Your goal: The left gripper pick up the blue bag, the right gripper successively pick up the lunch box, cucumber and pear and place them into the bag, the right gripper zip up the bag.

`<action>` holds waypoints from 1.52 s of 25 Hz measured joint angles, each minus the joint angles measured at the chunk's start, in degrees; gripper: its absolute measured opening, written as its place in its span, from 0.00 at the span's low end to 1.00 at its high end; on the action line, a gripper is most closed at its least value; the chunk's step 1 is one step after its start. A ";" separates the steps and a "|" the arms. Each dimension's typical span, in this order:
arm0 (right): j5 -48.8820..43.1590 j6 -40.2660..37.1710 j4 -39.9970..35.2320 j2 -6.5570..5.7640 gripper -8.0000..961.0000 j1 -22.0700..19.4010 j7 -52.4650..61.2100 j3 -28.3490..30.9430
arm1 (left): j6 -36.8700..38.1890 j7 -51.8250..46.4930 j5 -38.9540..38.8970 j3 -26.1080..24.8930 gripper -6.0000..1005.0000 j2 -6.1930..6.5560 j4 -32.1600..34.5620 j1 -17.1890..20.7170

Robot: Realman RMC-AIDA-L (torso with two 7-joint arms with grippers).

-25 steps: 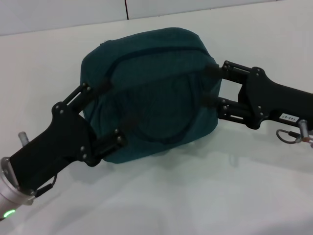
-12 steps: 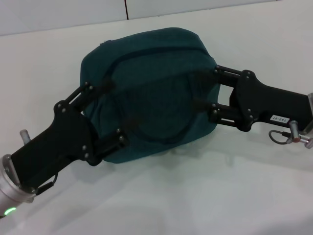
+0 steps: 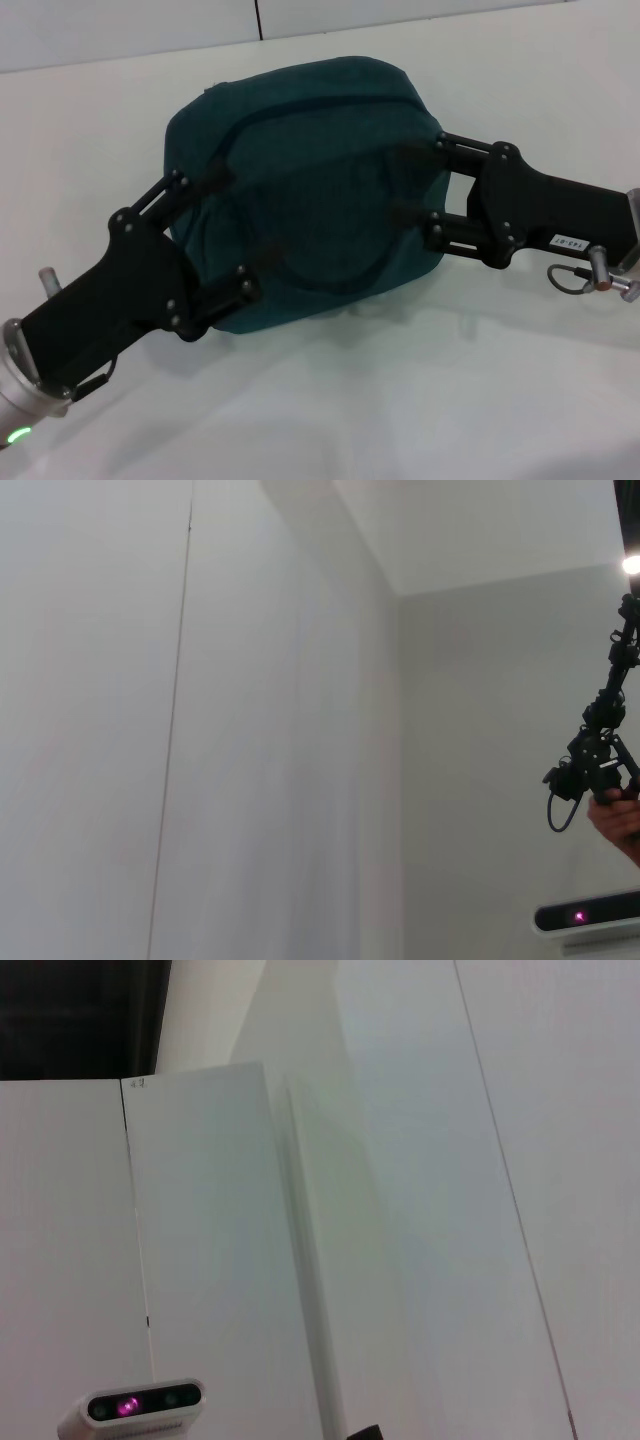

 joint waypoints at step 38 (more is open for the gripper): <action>0.37 -0.71 -0.04 0.32 0.69 -0.92 -0.08 1.51 | 0.62 2.89 -0.45 -0.17 0.81 -0.26 -0.22 0.92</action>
